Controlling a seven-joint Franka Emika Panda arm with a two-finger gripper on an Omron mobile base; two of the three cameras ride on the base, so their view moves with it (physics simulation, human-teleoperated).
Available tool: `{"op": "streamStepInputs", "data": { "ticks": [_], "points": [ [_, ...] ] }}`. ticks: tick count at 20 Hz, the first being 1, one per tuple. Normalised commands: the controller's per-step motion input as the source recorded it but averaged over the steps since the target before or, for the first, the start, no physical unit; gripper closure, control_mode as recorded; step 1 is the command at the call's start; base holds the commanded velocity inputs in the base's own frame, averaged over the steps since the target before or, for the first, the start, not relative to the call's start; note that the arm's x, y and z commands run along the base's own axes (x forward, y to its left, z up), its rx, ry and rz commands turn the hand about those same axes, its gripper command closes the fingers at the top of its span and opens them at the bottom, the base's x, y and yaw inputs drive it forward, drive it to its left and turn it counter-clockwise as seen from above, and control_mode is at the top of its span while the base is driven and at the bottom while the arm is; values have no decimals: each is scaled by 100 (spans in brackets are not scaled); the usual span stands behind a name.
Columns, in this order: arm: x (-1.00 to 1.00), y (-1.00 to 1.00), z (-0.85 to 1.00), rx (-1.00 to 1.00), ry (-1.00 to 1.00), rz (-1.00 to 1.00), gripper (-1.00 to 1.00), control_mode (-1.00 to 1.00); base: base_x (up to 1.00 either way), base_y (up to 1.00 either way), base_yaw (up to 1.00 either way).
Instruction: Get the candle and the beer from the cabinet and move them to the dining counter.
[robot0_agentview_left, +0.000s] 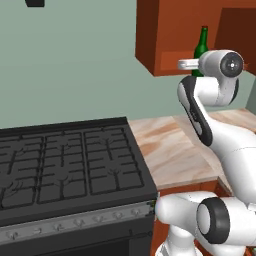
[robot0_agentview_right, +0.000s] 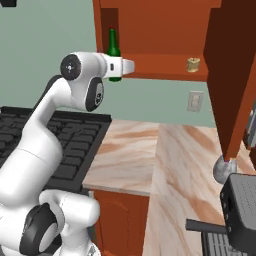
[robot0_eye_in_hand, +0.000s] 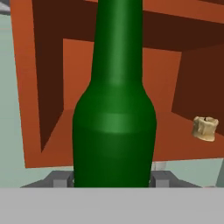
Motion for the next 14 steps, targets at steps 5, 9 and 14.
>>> {"op": "streamStepInputs", "data": {
  "ticks": [5, 9, 14],
  "points": [
    [0, 0, 0, 0, 0, 0, 100, 100, -29, 46, -18],
    [0, 0, 0, 0, 0, 0, 100, 100, -71, 21, -7],
    [0, 0, 0, 0, 0, 0, 100, 100, -94, 20, 0]
  ]
}}
